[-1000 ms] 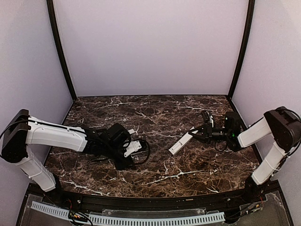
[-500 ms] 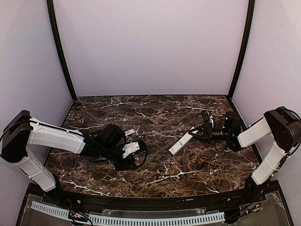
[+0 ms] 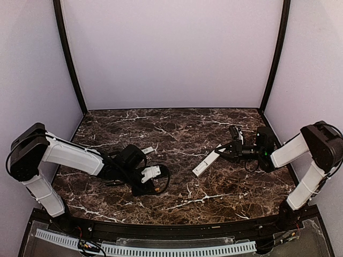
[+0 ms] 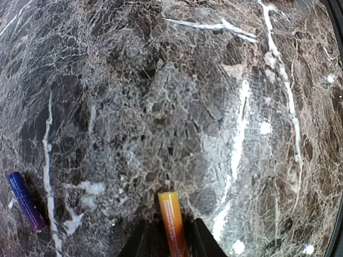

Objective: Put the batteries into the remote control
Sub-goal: Pick up the battery from the center of the board.

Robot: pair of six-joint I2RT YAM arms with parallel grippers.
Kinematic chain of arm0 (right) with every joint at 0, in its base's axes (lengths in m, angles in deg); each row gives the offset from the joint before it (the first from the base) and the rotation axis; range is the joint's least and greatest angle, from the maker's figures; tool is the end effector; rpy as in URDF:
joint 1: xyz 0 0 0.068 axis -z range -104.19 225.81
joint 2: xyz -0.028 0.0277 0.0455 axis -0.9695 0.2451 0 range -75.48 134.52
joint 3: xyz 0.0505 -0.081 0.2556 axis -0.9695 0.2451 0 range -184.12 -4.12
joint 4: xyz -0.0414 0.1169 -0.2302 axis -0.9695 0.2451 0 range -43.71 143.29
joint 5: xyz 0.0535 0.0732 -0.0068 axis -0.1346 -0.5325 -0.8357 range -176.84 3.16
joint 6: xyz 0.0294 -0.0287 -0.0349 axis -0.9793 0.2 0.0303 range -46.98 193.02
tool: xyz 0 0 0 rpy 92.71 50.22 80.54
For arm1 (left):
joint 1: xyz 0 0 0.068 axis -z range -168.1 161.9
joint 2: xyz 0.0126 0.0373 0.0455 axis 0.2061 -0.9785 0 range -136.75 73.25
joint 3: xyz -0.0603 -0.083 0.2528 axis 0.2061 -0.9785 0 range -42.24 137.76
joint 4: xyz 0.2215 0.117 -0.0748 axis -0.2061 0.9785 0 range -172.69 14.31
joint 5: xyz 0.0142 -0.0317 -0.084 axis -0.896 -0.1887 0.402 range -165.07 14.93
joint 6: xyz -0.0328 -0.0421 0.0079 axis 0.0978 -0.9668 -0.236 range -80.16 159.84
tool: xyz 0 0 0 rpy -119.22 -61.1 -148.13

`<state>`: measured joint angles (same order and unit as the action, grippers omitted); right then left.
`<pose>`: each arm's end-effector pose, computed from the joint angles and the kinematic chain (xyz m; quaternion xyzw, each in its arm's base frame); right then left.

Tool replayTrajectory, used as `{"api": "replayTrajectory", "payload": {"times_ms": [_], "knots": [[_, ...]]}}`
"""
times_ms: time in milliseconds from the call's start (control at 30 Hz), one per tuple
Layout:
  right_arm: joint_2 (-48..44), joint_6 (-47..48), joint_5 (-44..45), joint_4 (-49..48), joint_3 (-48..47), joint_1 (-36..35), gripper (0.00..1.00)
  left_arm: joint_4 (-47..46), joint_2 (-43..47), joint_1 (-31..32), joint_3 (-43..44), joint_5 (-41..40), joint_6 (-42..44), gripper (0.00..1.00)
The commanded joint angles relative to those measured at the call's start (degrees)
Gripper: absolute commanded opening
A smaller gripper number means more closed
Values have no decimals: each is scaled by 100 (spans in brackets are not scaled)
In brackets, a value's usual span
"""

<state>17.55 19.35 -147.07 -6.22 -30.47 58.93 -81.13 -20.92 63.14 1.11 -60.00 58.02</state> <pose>0.2541 0.1094 0.1534 -0.0772 0.7449 0.6301 0.2053 0.1847 -0.2449 0.1390 0.5692 0.7473 -0.2099 0.2711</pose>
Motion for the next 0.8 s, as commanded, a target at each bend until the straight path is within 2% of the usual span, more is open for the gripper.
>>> {"api": "replayTrajectory", "payload": {"times_ms": [0, 333, 500, 567, 767], "knots": [[97, 23, -82, -249, -123, -34, 0, 335, 77, -26, -82, -114, 171, 25], [92, 15, -53, -246, -49, -32, 0, 575, 89, 281, 36, -647, 131, 16], [118, 2, -35, -238, -50, -34, 0, 798, 96, 337, 181, -748, 169, 5], [123, -18, -12, -231, -36, -36, 0, 827, 241, 342, 285, -590, 14, 1], [180, -142, 77, -389, -17, -189, 0, 973, 781, 350, 948, -161, -1017, 0]]}}
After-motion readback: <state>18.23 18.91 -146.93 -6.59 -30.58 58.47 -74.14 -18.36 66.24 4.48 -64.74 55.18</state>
